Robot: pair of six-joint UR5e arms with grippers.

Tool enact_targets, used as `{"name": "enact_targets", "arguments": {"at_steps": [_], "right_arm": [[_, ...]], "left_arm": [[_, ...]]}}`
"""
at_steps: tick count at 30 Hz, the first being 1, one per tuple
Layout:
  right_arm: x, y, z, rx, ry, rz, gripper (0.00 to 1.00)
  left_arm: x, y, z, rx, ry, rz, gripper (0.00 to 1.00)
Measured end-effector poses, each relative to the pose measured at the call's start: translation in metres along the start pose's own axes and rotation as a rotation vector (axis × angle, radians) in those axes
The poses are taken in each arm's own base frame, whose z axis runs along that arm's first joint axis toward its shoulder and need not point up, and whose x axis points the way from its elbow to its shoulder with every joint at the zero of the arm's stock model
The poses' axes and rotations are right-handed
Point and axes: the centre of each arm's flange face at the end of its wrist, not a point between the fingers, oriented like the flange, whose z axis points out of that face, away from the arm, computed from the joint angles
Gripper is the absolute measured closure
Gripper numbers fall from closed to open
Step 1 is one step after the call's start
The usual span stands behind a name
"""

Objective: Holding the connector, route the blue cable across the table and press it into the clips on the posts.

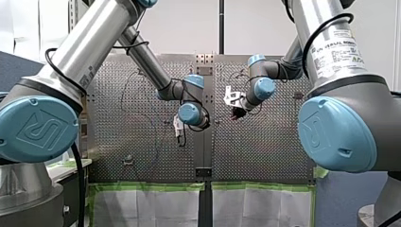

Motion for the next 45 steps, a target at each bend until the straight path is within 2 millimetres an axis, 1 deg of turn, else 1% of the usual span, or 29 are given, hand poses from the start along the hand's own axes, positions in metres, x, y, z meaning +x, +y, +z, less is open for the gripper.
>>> {"name": "enact_targets", "arguments": {"at_steps": [3, 6, 12, 16, 20, 23, 36, 41, 45], "right_arm": [[-0.008, 0.003, 0.005, -0.002, -0.007, 0.003, 1.00], [-0.015, 0.006, 0.010, -0.004, -0.013, 0.007, 1.00], [-0.021, 0.010, 0.014, -0.007, -0.017, 0.011, 1.00], [-0.019, 0.018, 0.016, -0.016, -0.004, 0.018, 1.00], [-0.019, 0.025, 0.018, -0.025, 0.002, 0.024, 1.00], [-0.021, 0.031, 0.021, -0.031, 0.002, 0.027, 1.00], [-0.017, 0.045, 0.027, -0.044, 0.013, 0.034, 1.00], [-0.016, 0.051, 0.027, -0.053, 0.013, 0.038, 1.00], [-0.015, 0.057, 0.028, -0.060, 0.017, 0.041, 1.00]], "left_arm": [[0.021, 0.001, -0.006, 0.005, 0.032, 0.010, 1.00], [0.035, 0.002, -0.005, 0.006, 0.047, 0.003, 1.00], [0.052, 0.000, 0.008, 0.002, 0.081, 0.002, 1.00], [0.058, -0.001, 0.018, 0.002, 0.092, 0.003, 1.00], [0.052, -0.001, 0.028, -0.003, 0.088, -0.002, 1.00], [0.044, -0.001, 0.036, -0.006, 0.073, -0.011, 1.00], [0.000, -0.005, 0.073, 0.017, -0.006, -0.051, 1.00], [-0.006, 0.000, 0.081, 0.023, -0.015, -0.056, 1.00], [-0.005, 0.005, 0.086, 0.034, -0.005, -0.055, 1.00]]}}
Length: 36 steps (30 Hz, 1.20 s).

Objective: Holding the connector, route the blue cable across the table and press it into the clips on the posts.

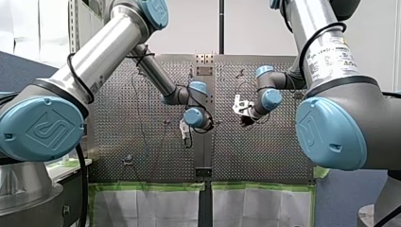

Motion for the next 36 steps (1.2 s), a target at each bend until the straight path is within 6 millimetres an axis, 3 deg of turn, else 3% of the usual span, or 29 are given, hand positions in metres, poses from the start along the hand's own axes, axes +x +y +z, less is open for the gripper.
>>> {"name": "enact_targets", "arguments": {"at_steps": [8, 18, 26, 28, 30, 31, 32, 33, 35, 36], "right_arm": [[0.006, 0.011, 0.002, -0.011, 0.010, 0.008, 1.00], [0.014, 0.029, 0.004, -0.035, 0.025, 0.017, 1.00], [0.024, 0.044, 0.006, -0.050, 0.043, 0.026, 1.00], [0.026, 0.046, 0.007, -0.053, 0.047, 0.027, 1.00], [0.029, 0.049, 0.007, -0.054, 0.052, 0.028, 1.00], [0.031, 0.050, 0.008, -0.054, 0.055, 0.028, 1.00], [0.032, 0.051, 0.008, -0.053, 0.057, 0.028, 1.00], [0.033, 0.051, 0.008, -0.052, 0.059, 0.029, 1.00], [0.034, 0.052, 0.009, -0.050, 0.060, 0.030, 1.00], [0.034, 0.053, 0.009, -0.049, 0.060, 0.030, 1.00]], "left_arm": [[0.012, 0.010, 0.020, -0.014, 0.025, 0.016, 1.00], [-0.018, 0.024, 0.048, -0.045, -0.009, 0.007, 1.00], [-0.023, 0.031, 0.051, -0.058, -0.004, 0.011, 1.00], [-0.022, 0.032, 0.051, -0.061, 0.004, 0.015, 0.96], [-0.022, 0.032, 0.050, -0.063, 0.011, 0.018, 0.73], [-0.021, 0.032, 0.049, -0.063, 0.015, 0.020, 0.73], [-0.021, 0.032, 0.049, -0.064, 0.018, 0.021, 0.62], [-0.020, 0.032, 0.048, -0.064, 0.023, 0.022, 0.44], [-0.019, 0.032, 0.047, -0.066, 0.034, 0.024, 0.44], [-0.019, 0.031, 0.046, -0.067, 0.041, 0.026, 0.34]]}}
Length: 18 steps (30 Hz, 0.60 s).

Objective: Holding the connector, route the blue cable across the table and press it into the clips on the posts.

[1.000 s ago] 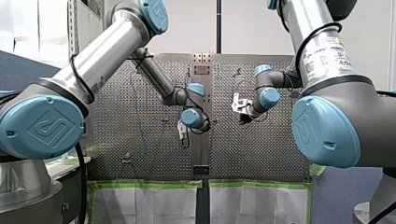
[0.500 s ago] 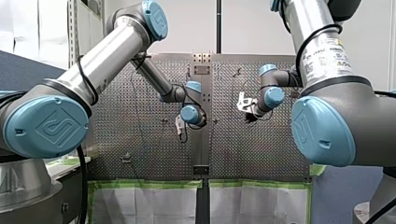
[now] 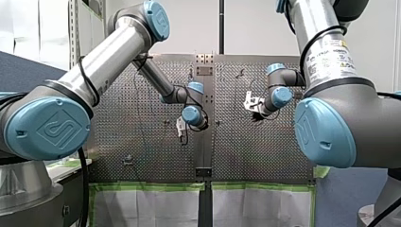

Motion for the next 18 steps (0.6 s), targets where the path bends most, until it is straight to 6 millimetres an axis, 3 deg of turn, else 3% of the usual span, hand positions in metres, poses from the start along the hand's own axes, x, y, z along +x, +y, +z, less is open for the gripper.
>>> {"name": "enact_targets", "arguments": {"at_steps": [1, 2, 8, 18], "right_arm": [[0.000, 0.000, 0.000, 0.000, 0.000, 0.000, 1.00], [0.000, 0.001, 0.000, 0.000, 0.000, 0.001, 1.00], [0.000, 0.001, 0.000, -0.001, -0.001, 0.001, 1.00], [0.001, 0.011, 0.000, -0.016, 0.002, 0.006, 1.00]], "left_arm": [[0.001, 0.000, -0.001, -0.001, 0.004, 0.001, 0.34], [0.001, -0.001, -0.001, -0.001, 0.008, 0.003, 0.00], [0.001, -0.004, -0.008, -0.002, 0.039, 0.035, 0.00], [-0.019, -0.025, -0.034, -0.002, 0.073, 0.091, 0.00]]}}
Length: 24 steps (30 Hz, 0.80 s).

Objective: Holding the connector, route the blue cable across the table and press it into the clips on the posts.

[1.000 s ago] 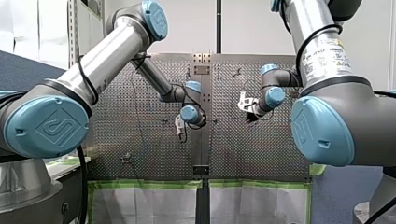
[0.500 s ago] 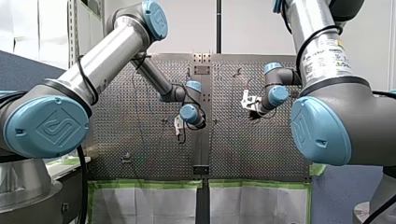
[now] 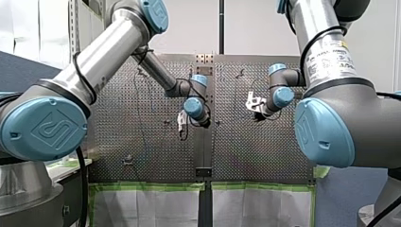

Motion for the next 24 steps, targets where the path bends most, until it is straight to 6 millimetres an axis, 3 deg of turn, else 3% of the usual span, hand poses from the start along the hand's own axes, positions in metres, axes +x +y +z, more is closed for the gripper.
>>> {"name": "enact_targets", "arguments": {"at_steps": [9, 24], "right_arm": [[0.001, 0.009, 0.000, -0.013, 0.002, 0.005, 1.00], [0.001, 0.012, 0.001, -0.016, 0.001, 0.007, 1.00]], "left_arm": [[-0.005, -0.033, -0.036, 0.003, 0.043, 0.043, 0.00], [0.001, -0.061, -0.074, -0.004, 0.080, 0.103, 0.00]]}}
